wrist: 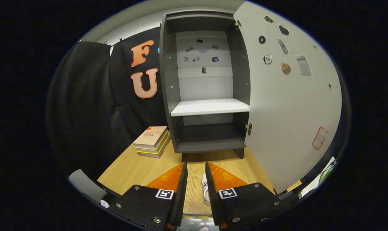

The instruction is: Open the shoe cabinet door, grab the shoes and put them into the shoe cabinet, then close the shoe cabinet door.

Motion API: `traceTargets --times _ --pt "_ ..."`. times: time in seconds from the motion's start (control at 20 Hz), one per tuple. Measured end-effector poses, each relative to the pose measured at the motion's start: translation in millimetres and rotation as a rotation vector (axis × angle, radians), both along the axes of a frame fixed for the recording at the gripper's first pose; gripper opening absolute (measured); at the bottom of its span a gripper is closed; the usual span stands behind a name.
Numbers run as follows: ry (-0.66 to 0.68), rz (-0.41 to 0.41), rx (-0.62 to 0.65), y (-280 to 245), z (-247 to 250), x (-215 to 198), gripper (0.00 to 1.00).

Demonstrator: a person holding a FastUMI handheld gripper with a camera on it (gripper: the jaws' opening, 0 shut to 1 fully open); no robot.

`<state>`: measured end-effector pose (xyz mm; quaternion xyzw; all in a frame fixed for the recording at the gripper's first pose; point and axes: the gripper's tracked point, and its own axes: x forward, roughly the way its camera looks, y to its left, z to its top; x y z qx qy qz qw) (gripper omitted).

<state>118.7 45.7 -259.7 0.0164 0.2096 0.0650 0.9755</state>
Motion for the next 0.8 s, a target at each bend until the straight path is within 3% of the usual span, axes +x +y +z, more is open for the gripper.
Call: traceTargets --times 0.4,0.8 --pt "0.236 -0.029 0.005 -5 -140 20 0.37" --pt "0.415 -0.056 0.064 -14 -236 45 0.38"
